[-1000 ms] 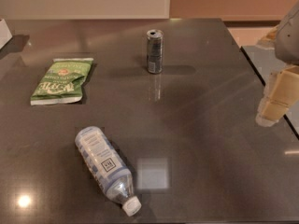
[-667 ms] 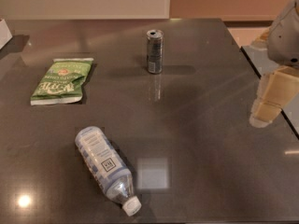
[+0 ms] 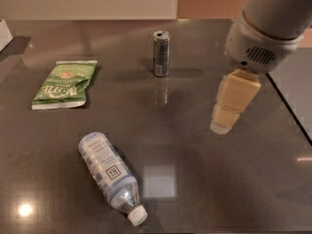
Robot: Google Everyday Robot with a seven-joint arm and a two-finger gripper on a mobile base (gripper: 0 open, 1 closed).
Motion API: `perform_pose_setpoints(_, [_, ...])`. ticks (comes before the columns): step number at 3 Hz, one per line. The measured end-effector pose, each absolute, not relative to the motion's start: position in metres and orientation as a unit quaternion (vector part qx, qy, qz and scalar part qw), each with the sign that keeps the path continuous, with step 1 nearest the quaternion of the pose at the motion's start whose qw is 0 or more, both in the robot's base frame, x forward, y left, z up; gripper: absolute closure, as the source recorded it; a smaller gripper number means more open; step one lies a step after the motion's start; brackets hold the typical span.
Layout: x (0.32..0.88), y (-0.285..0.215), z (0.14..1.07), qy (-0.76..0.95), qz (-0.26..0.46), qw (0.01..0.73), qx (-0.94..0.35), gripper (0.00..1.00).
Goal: Move blue plastic bottle near redbull can
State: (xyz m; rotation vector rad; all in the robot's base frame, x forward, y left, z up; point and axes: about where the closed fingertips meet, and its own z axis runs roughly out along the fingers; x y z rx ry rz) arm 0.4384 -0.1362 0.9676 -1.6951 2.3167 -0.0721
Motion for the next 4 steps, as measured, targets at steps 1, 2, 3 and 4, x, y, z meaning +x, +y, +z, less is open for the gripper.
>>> perform_pose_setpoints(1, [0.440,-0.111,0.965,0.813,-0.017,0.127,-0.568,0.00])
perform_pose_setpoints(2, [0.434,-0.063,0.956,0.846,0.009,0.113,-0.522,0.00])
perform_pose_setpoints(3, [0.432,-0.051,0.953,0.857,0.017,0.109,-0.504,0.00])
perform_pose_setpoints(4, [0.423,-0.029,0.947,0.865,0.023,0.111,-0.488,0.00])
